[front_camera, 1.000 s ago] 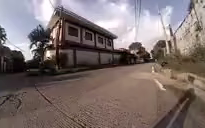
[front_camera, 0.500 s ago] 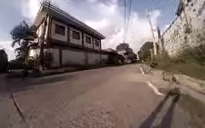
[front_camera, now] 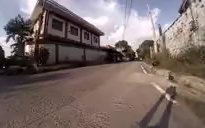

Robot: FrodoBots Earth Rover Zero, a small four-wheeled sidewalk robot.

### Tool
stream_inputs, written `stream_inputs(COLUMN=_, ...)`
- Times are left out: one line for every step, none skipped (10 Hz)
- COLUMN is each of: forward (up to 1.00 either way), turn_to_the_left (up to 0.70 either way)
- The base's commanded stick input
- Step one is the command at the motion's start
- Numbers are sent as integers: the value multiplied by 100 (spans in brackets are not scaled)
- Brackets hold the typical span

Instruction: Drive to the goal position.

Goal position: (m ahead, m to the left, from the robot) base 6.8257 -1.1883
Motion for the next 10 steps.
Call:
stream_inputs(forward=100, turn_to_the_left=0)
stream_inputs(forward=100, turn_to_the_left=0)
stream_inputs(forward=100, turn_to_the_left=-17)
stream_inputs(forward=100, turn_to_the_left=-40)
stream_inputs(forward=100, turn_to_the_left=-40)
stream_inputs(forward=100, turn_to_the_left=-40)
stream_inputs(forward=100, turn_to_the_left=-40)
stream_inputs(forward=100, turn_to_the_left=-40)
stream_inputs(forward=100, turn_to_the_left=-40)
stream_inputs(forward=100, turn_to_the_left=-40)
